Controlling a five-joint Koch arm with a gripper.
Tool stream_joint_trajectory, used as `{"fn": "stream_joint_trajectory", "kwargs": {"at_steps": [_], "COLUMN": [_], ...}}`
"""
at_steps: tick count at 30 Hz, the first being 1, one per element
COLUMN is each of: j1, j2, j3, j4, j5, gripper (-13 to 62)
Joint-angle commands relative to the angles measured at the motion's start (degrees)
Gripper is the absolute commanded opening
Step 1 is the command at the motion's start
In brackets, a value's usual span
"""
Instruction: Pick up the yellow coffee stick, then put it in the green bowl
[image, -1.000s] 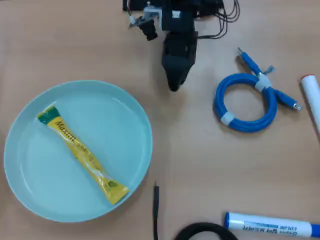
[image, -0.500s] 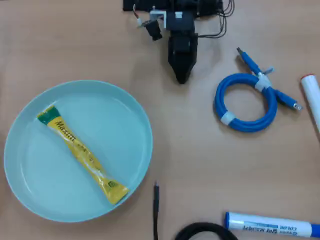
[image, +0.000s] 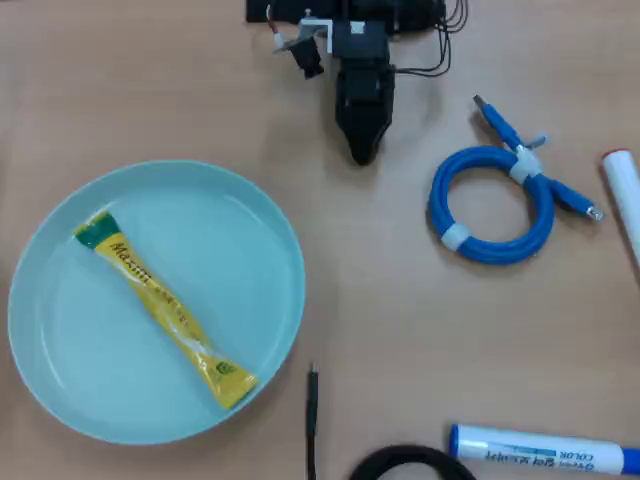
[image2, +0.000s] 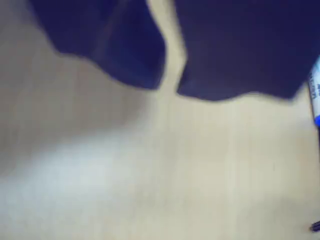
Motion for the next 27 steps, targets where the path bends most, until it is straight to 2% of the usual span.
{"fn": "stream_joint_trajectory", "kwargs": {"at_steps": [1,6,27], "j1": [-0.1,-0.3,-0.3], "j2": [5.8,5.7,5.7], "j3": [1.9,1.9,1.9], "j4": [8.6,13.6,13.8], "j5": [0.1,0.1,0.0], "gripper": [-1.0,-1.1,-1.1]}}
